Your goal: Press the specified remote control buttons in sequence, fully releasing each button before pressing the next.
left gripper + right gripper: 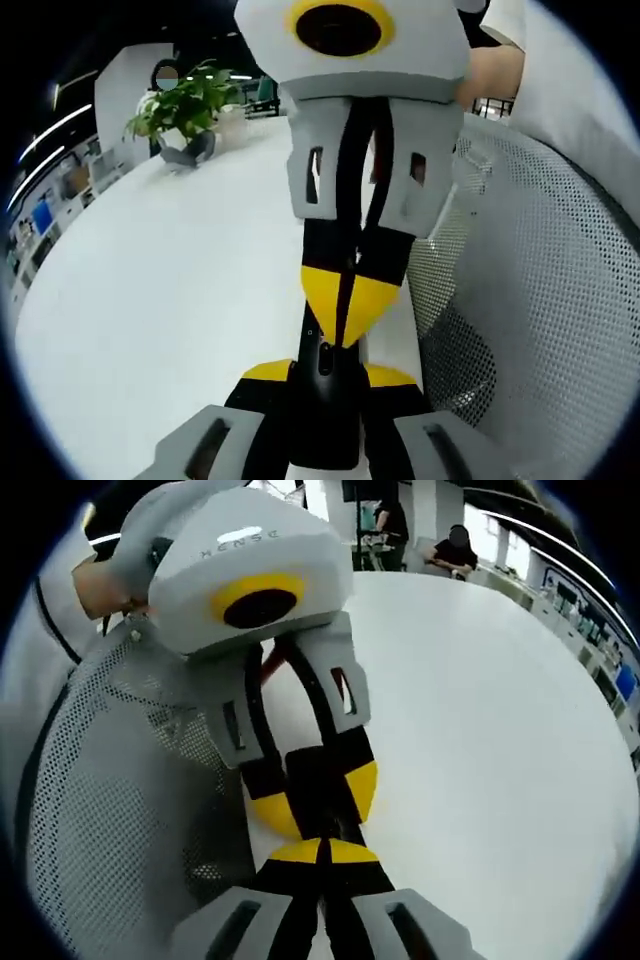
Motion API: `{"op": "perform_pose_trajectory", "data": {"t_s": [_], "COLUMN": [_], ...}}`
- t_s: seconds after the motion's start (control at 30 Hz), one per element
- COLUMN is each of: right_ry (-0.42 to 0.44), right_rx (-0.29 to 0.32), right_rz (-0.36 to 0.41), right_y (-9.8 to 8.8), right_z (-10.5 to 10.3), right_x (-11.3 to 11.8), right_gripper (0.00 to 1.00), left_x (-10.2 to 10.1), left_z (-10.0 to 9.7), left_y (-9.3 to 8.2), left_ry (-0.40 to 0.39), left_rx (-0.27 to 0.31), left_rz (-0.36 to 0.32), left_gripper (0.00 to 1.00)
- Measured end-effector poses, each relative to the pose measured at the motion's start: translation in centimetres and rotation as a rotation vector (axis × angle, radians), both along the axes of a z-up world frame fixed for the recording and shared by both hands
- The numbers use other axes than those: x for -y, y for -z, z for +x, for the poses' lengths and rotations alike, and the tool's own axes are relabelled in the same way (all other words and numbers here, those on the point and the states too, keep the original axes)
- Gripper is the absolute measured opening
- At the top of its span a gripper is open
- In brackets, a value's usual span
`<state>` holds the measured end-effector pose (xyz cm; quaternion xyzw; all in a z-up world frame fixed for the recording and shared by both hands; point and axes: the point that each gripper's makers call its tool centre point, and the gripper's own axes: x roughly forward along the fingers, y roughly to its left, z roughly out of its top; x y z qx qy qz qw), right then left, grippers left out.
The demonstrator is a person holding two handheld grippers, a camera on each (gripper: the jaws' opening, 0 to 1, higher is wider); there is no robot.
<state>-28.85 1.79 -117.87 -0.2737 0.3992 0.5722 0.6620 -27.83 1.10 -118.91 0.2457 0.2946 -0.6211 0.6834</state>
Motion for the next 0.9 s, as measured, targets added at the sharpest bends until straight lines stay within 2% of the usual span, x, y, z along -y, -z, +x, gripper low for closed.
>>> {"op": "perform_pose_trajectory", "data": {"t_s": [0.07,0.17,0.27,0.47,0.9], "right_ry": [0.003,0.001,-0.005,-0.048,-0.029], "right_rx": [0.034,0.009,0.013,0.092,0.091], "right_rz": [-0.006,-0.009,-0.005,-0.053,-0.017], "right_y": [0.01,0.06,0.12,0.32,0.08], "right_z": [0.67,0.69,0.59,0.74,0.79], "right_x": [-0.04,-0.06,-0.06,-0.46,-0.4], "right_gripper": [0.0,0.0,0.0,0.0,0.0], "left_x": [0.01,0.0,0.01,-0.06,0.07], "left_z": [0.01,0.04,0.04,0.08,0.04], "left_y": [0.01,0.02,0.02,-0.06,-0.11], "left_ry": [0.0,0.001,-0.003,-0.02,-0.015], "left_rx": [0.0,0.0,-0.003,-0.02,-0.024], "left_rz": [0.0,0.001,-0.004,-0.037,-0.028], "left_gripper": [0.24,0.24,0.24,0.24,0.24]}}
